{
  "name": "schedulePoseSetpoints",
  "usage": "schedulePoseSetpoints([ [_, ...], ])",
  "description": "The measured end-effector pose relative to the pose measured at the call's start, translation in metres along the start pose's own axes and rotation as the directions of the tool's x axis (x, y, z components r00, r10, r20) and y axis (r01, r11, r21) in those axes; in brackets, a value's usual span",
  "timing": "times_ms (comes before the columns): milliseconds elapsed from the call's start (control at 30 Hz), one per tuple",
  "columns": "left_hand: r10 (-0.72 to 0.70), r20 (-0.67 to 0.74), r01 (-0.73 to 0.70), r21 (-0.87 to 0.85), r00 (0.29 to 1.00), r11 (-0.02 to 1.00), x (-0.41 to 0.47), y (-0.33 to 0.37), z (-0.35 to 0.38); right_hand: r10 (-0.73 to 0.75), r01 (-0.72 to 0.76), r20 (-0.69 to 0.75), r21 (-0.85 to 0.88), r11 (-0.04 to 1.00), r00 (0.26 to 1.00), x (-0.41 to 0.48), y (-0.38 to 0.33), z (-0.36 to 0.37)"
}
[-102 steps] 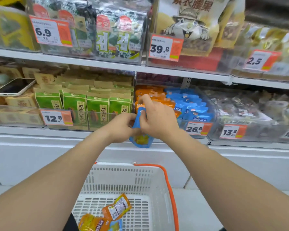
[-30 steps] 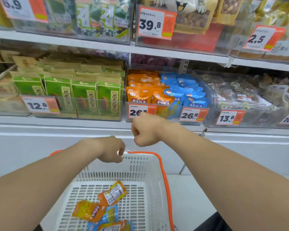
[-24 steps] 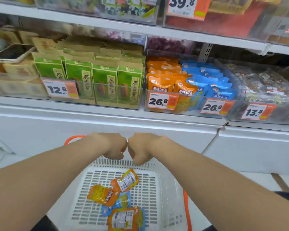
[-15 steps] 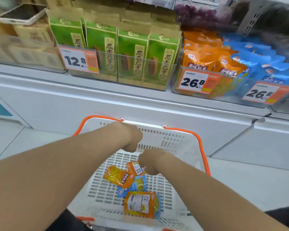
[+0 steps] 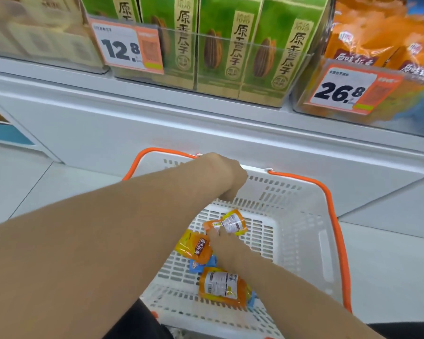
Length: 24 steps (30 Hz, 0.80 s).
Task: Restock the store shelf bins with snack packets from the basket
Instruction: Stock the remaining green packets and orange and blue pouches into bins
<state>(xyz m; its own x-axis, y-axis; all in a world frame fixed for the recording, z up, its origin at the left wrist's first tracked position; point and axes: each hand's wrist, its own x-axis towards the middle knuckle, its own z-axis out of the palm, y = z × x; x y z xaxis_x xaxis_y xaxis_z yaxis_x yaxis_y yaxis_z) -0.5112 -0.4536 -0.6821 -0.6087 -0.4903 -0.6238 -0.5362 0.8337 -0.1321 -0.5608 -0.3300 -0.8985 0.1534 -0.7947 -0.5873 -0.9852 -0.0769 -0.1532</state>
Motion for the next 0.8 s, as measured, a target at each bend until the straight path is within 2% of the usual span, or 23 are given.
schedulePoseSetpoints([
  [100, -0.003, -0.002, 0.003, 0.0, 1.0, 1.0, 0.001, 0.001, -0.001, 0.009, -0.009, 0.014, -0.002, 1.0, 1.0, -0.003, 0.003, -0.011],
  [167, -0.026, -0.006, 0.026, -0.019, 1.0, 0.999, 0.001, -0.001, -0.004, 0.038, -0.038, 0.079, -0.007, 0.999, 0.996, -0.006, 0.008, -0.029],
  [333, -0.055, 0.039, 0.057, -0.05, 0.998, 0.997, -0.005, 0.0, -0.017, 0.14, -0.095, 0.203, -0.217, 0.971, 0.969, -0.028, 0.03, -0.083],
  [400, -0.064, 0.039, 0.066, -0.053, 0.997, 0.996, -0.012, 0.001, -0.021, 0.186, -0.127, 0.209, -0.265, 0.956, 0.96, -0.042, 0.039, -0.104],
  [533, -0.093, 0.087, 0.099, -0.072, 0.992, 0.992, -0.031, 0.006, -0.037, 0.22, -0.198, 0.123, -0.169, 0.966, 0.968, -0.065, 0.055, -0.157],
  [600, -0.13, 0.103, 0.146, -0.166, 0.986, 0.975, -0.042, 0.006, -0.046, 0.241, -0.235, 0.053, -0.091, 0.968, 0.969, -0.078, 0.061, -0.184],
  [700, -0.148, 0.122, 0.185, -0.401, 0.981, 0.897, -0.051, 0.005, -0.053, 0.267, -0.262, -0.049, 0.093, 0.961, 0.962, -0.106, 0.071, -0.221],
  [733, -0.138, 0.101, 0.17, -0.505, 0.985, 0.847, -0.054, 0.005, -0.056, 0.267, -0.256, -0.077, 0.134, 0.957, 0.96, -0.117, 0.074, -0.234],
  [800, -0.154, -0.04, 0.082, -0.704, 0.987, 0.705, -0.058, 0.01, -0.063, 0.257, -0.23, -0.106, 0.219, 0.948, 0.96, -0.141, 0.081, -0.256],
])
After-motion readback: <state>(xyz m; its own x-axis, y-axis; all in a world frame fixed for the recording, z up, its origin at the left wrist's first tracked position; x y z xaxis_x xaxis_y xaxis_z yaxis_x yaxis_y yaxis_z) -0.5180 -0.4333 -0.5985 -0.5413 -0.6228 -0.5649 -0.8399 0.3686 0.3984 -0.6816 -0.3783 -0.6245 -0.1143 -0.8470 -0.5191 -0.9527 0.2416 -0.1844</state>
